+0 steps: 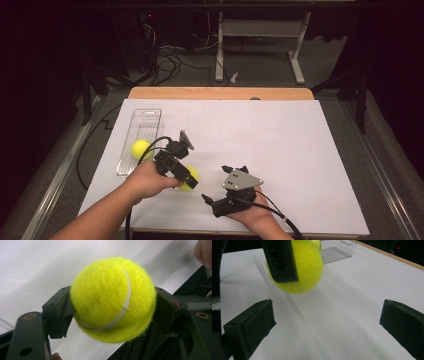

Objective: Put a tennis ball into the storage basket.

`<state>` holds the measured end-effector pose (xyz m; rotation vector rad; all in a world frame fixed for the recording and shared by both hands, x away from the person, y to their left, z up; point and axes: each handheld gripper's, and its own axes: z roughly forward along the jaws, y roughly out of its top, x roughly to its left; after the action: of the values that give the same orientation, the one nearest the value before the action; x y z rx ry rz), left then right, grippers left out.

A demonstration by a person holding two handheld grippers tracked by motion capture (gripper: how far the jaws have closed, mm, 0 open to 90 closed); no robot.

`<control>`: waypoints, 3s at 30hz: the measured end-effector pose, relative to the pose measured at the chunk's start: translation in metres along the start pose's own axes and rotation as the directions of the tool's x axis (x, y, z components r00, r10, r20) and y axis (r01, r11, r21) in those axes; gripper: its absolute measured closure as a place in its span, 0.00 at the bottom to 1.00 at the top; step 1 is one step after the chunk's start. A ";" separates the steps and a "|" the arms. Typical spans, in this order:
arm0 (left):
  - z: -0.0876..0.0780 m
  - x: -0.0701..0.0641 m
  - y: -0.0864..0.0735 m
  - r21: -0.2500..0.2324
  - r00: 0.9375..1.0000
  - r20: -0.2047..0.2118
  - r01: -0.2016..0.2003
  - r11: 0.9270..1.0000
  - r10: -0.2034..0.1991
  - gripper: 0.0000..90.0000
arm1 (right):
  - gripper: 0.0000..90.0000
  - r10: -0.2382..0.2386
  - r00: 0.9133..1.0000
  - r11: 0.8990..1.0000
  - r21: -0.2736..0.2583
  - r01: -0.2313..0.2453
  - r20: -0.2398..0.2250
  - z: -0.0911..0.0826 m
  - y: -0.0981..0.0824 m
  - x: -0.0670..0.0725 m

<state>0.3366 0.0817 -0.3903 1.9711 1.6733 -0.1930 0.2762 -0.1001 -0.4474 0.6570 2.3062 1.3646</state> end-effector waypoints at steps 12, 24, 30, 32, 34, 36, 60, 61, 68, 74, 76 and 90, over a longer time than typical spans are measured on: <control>-0.006 0.010 0.001 -0.013 1.000 -0.021 0.015 1.000 -0.016 0.30 | 0.00 0.029 0.998 1.000 0.000 -0.029 0.062 -0.021 -0.012 -0.018; -0.011 0.022 0.003 -0.017 0.998 -0.049 0.039 0.999 -0.040 0.30 | 0.00 0.051 0.990 0.999 0.007 -0.053 0.133 -0.049 -0.028 -0.040; -0.015 0.028 0.004 -0.020 0.997 -0.064 0.041 0.999 -0.042 0.30 | 0.00 0.071 0.983 0.997 -0.001 -0.072 0.168 -0.065 -0.034 -0.050; -0.017 0.031 0.004 -0.021 0.997 -0.065 0.040 0.999 -0.042 0.30 | 0.00 0.075 0.981 0.997 -0.006 -0.075 0.180 -0.070 -0.036 -0.054; -0.018 0.032 0.005 -0.028 0.996 -0.073 0.047 0.998 -0.049 0.30 | 0.00 0.086 0.978 0.996 -0.015 -0.085 0.190 -0.075 -0.038 -0.057; -0.020 0.034 0.005 -0.029 0.996 -0.074 0.049 0.998 -0.051 0.30 | 0.00 0.093 0.975 0.996 -0.021 -0.091 0.201 -0.080 -0.041 -0.060; -0.026 0.038 0.006 -0.041 0.995 -0.087 0.051 0.998 -0.054 0.30 | 0.00 0.176 0.942 0.982 -0.111 -0.150 0.286 -0.111 -0.070 -0.079; -0.027 0.038 0.006 -0.037 0.995 -0.086 0.050 0.998 -0.053 0.30 | 0.00 0.177 0.942 0.982 -0.112 -0.151 0.287 -0.112 -0.070 -0.078; -0.036 0.038 0.012 -0.041 0.994 -0.097 0.047 0.998 -0.051 0.30 | 0.00 0.176 0.942 0.982 -0.110 -0.151 0.284 -0.111 -0.071 -0.078; -0.049 0.038 0.018 -0.045 0.993 -0.103 0.048 0.998 -0.052 0.30 | 0.01 0.173 0.943 0.983 -0.104 -0.149 0.283 -0.110 -0.071 -0.078; -0.054 0.039 0.021 -0.062 0.994 -0.095 0.056 0.997 -0.061 0.30 | 0.01 0.171 0.944 0.984 -0.104 -0.147 0.283 -0.110 -0.071 -0.078; -0.075 0.050 0.033 -0.098 0.989 -0.114 0.086 0.991 -0.098 0.30 | 0.01 0.169 0.944 0.984 -0.107 -0.144 0.282 -0.111 -0.070 -0.077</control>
<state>0.3617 0.1592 -0.3395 1.8706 1.8168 -0.0315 0.2659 -0.2519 -0.4526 0.9621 1.9880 1.3255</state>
